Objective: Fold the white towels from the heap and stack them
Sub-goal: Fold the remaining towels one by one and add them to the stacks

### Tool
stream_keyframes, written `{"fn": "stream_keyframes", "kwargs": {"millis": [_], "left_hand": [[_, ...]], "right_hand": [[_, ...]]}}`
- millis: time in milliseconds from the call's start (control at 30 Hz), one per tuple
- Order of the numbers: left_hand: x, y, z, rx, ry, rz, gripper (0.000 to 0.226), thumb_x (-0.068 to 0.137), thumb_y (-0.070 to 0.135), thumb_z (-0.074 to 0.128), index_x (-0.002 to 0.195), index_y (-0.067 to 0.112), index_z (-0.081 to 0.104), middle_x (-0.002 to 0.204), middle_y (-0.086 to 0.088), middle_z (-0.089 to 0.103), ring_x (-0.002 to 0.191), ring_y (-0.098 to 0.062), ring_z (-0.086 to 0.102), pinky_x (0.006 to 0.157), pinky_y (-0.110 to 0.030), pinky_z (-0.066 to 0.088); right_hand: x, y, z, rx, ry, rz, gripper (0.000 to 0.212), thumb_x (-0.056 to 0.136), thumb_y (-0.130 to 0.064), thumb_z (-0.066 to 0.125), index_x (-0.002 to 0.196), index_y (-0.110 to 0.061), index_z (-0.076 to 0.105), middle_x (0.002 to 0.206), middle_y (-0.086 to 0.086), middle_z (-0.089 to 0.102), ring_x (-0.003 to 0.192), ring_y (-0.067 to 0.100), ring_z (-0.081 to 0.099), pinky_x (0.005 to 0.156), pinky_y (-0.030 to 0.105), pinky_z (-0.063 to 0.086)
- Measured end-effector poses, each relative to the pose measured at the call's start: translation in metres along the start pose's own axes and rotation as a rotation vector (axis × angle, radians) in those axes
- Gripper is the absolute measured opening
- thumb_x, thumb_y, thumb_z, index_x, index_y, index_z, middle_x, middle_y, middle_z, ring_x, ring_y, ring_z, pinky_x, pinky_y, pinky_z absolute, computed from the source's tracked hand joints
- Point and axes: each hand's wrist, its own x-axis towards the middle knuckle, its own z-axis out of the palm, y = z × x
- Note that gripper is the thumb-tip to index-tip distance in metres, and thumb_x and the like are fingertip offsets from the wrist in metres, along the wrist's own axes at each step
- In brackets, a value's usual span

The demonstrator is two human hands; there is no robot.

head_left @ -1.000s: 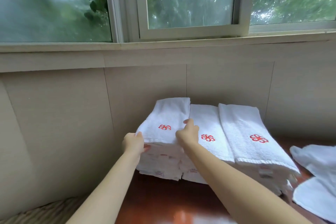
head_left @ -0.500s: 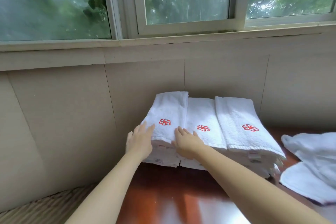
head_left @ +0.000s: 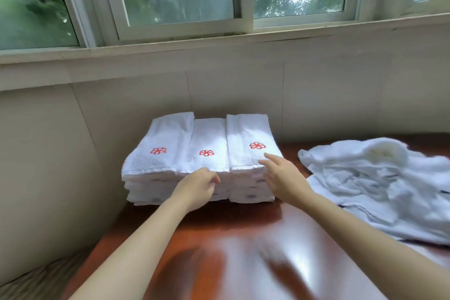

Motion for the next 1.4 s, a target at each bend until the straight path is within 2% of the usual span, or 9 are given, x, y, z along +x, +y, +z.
{"fn": "stream_keyframes", "kwargs": {"millis": [100, 267, 533, 667, 800, 900, 1000, 1133, 1400], "left_hand": [[0.010, 0.052, 0.025, -0.043, 0.000, 0.094, 0.031, 0.095, 0.014, 0.040, 0.113, 0.022, 0.064, 0.118, 0.003, 0.058, 0.111, -0.020, 0.055, 0.095, -0.035, 0.044], [0.032, 0.142, 0.080, -0.086, -0.054, 0.260, 0.029, 0.093, 0.014, 0.044, 0.111, 0.018, 0.066, 0.118, -0.003, 0.062, 0.112, -0.023, 0.055, 0.094, -0.036, 0.044], [0.090, 0.260, 0.154, -0.187, -0.153, 0.318, 0.029, 0.092, 0.013, 0.046, 0.114, 0.017, 0.064, 0.117, -0.002, 0.062, 0.108, -0.020, 0.057, 0.089, -0.025, 0.038], [0.133, 0.307, 0.177, -0.339, -0.152, 0.227, 0.033, 0.091, 0.012, 0.046, 0.121, 0.014, 0.059, 0.126, -0.004, 0.058, 0.114, -0.019, 0.055, 0.093, -0.025, 0.041], [0.167, 0.339, 0.199, -0.430, -0.133, 0.192, 0.027, 0.091, 0.018, 0.050, 0.117, 0.015, 0.060, 0.121, -0.002, 0.058, 0.109, -0.015, 0.055, 0.089, -0.026, 0.042], [0.175, 0.348, 0.210, -0.529, -0.109, 0.162, 0.017, 0.094, 0.025, 0.050, 0.106, 0.019, 0.061, 0.105, 0.007, 0.059, 0.087, -0.005, 0.055, 0.072, -0.018, 0.041], [0.170, 0.351, 0.198, -1.031, -0.169, -0.116, 0.030, 0.100, 0.038, 0.041, 0.094, 0.017, 0.063, 0.088, 0.003, 0.064, 0.068, -0.007, 0.061, 0.058, -0.018, 0.048], [0.161, 0.337, 0.175, -1.706, -0.315, -0.457, 0.060, 0.093, 0.065, 0.031, 0.103, 0.013, 0.060, 0.097, -0.005, 0.066, 0.085, -0.021, 0.064, 0.063, -0.035, 0.053], [0.105, 0.315, 0.143, -1.552, -0.285, -0.393, 0.022, 0.089, 0.005, 0.052, 0.109, 0.010, 0.047, 0.071, -0.003, 0.050, 0.056, -0.012, 0.052, 0.048, -0.024, 0.048]], "right_hand": [[-0.046, 0.059, -0.017, 0.094, 0.141, 0.266, 0.030, 0.084, 0.000, 0.059, 0.114, 0.000, 0.064, 0.122, 0.021, 0.059, 0.109, 0.041, 0.056, 0.089, 0.044, 0.046], [-0.118, 0.148, -0.035, -0.050, -0.036, 0.676, 0.034, 0.092, -0.012, 0.047, 0.125, -0.010, 0.057, 0.130, 0.012, 0.052, 0.116, 0.035, 0.048, 0.094, 0.038, 0.041], [-0.143, 0.233, -0.073, -0.095, 0.251, 0.618, 0.028, 0.088, -0.007, 0.047, 0.107, 0.008, 0.061, 0.104, 0.029, 0.060, 0.097, 0.047, 0.055, 0.086, 0.050, 0.043], [-0.111, 0.277, -0.081, -0.079, 0.150, 0.778, 0.048, 0.094, -0.021, 0.050, 0.137, -0.004, 0.039, 0.129, 0.020, 0.049, 0.119, 0.040, 0.043, 0.099, 0.042, 0.032], [-0.076, 0.308, -0.078, -0.130, 0.008, 0.847, 0.038, 0.095, -0.026, 0.044, 0.129, -0.009, 0.049, 0.129, 0.015, 0.047, 0.120, 0.038, 0.039, 0.099, 0.040, 0.034], [-0.067, 0.314, -0.078, 0.021, 0.082, 0.829, 0.020, 0.095, -0.016, 0.036, 0.096, -0.011, 0.056, 0.110, 0.015, 0.055, 0.109, 0.035, 0.044, 0.086, 0.039, 0.037], [-0.075, 0.293, -0.075, 0.301, 0.269, 0.646, 0.031, 0.093, -0.009, 0.039, 0.066, -0.022, 0.031, 0.068, 0.001, 0.047, 0.072, 0.026, 0.046, 0.063, 0.034, 0.030], [-0.112, 0.246, -0.070, 0.412, 0.219, 0.428, 0.041, 0.094, -0.005, 0.043, 0.064, -0.027, 0.026, 0.056, -0.009, 0.038, 0.055, 0.009, 0.036, 0.058, 0.029, 0.024], [-0.158, 0.182, -0.074, 0.516, 0.154, 0.346, 0.039, 0.092, -0.006, 0.052, 0.063, -0.024, 0.034, 0.057, -0.008, 0.036, 0.058, 0.007, 0.036, 0.060, 0.025, 0.028]]}}
